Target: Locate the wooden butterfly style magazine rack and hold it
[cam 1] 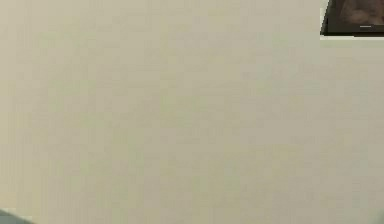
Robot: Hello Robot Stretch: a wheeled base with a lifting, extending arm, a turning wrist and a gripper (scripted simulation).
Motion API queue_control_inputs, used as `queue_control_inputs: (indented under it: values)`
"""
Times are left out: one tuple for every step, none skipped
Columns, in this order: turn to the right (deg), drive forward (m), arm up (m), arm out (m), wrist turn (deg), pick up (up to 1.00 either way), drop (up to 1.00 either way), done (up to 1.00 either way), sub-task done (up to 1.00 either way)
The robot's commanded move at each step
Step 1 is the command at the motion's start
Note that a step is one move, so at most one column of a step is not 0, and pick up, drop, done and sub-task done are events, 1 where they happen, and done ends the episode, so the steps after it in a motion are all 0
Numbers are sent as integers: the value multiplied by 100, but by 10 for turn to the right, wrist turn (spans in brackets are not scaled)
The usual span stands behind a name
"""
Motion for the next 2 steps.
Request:
queue_control_inputs:
  values:
    - [0, 0, 10, 0, 0, 0, 0, 0, 0]
    - [0, 0, 0, 0, 0, 0, 0, 100, 0]
